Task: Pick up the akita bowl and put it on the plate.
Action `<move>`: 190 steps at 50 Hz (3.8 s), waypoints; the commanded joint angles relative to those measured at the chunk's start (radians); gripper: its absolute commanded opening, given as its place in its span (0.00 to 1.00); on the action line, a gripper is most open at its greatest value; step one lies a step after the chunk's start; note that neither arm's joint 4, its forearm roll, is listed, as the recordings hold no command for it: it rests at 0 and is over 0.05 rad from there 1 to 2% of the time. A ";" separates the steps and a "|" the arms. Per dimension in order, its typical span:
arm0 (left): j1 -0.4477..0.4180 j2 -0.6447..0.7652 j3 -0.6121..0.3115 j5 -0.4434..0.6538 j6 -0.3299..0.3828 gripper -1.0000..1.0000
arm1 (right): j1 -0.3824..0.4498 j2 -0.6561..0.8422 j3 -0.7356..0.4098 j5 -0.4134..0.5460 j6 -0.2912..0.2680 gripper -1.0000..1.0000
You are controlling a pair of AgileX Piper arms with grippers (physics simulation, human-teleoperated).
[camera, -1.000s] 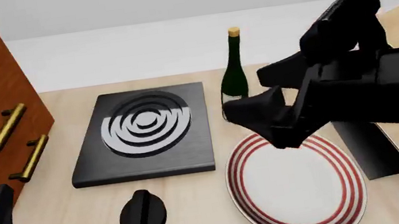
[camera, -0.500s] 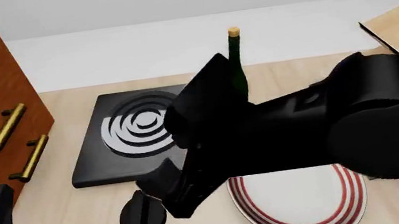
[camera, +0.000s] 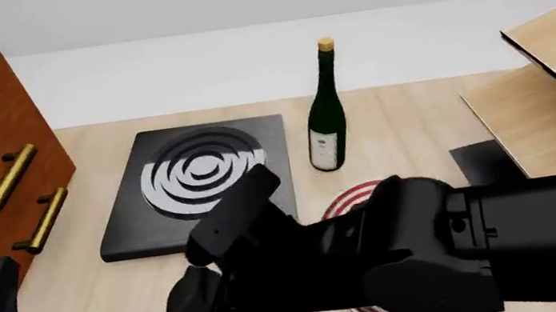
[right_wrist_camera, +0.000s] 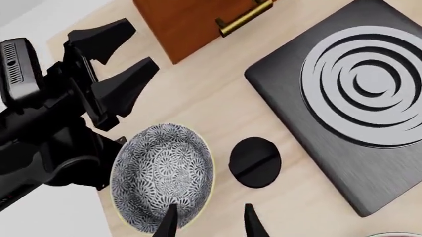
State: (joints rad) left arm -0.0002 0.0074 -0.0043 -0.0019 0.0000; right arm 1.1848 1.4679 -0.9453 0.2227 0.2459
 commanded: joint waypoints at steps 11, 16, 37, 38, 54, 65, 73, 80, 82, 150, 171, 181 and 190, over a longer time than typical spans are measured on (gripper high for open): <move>0.000 0.000 0.000 0.000 0.000 1.00 | 0.014 0.095 0.072 -0.139 0.066 1.00; 0.000 0.000 0.000 0.000 0.000 1.00 | 0.010 0.106 0.083 -0.160 0.074 1.00; 0.000 0.000 0.000 0.000 0.000 1.00 | 0.016 0.203 0.120 -0.264 0.107 1.00; 0.000 0.000 0.000 0.000 0.000 1.00 | 0.022 0.208 0.120 -0.265 0.110 1.00; 0.000 0.000 0.000 0.000 0.000 1.00 | 0.039 0.267 0.118 -0.307 0.129 1.00; 0.000 0.000 0.000 0.000 0.000 1.00 | 0.050 0.309 0.114 -0.341 0.146 1.00; 0.000 0.000 0.000 0.000 0.000 1.00 | 0.055 0.312 0.114 -0.345 0.152 1.00; 0.000 0.000 0.000 0.000 0.000 1.00 | 0.062 0.324 0.112 -0.352 0.156 1.00; 0.000 0.000 0.000 0.000 0.000 1.00 | 0.064 0.328 0.112 -0.357 0.155 1.00; 0.000 0.000 0.000 0.000 0.000 1.00 | -0.144 -0.015 0.187 -0.220 0.078 0.00; 0.000 0.000 0.000 0.000 0.000 1.00 | -0.335 -0.175 0.235 -0.142 0.046 0.00; 0.000 0.000 0.000 0.000 0.000 1.00 | -0.433 -0.265 0.259 -0.087 0.022 0.00; 0.000 0.000 0.000 0.000 0.000 1.00 | -0.520 -0.326 0.280 -0.047 0.007 0.00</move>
State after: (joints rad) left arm -0.0002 0.0074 -0.0043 -0.0019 0.0000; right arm 0.7592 1.2139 -0.6832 0.1352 0.2676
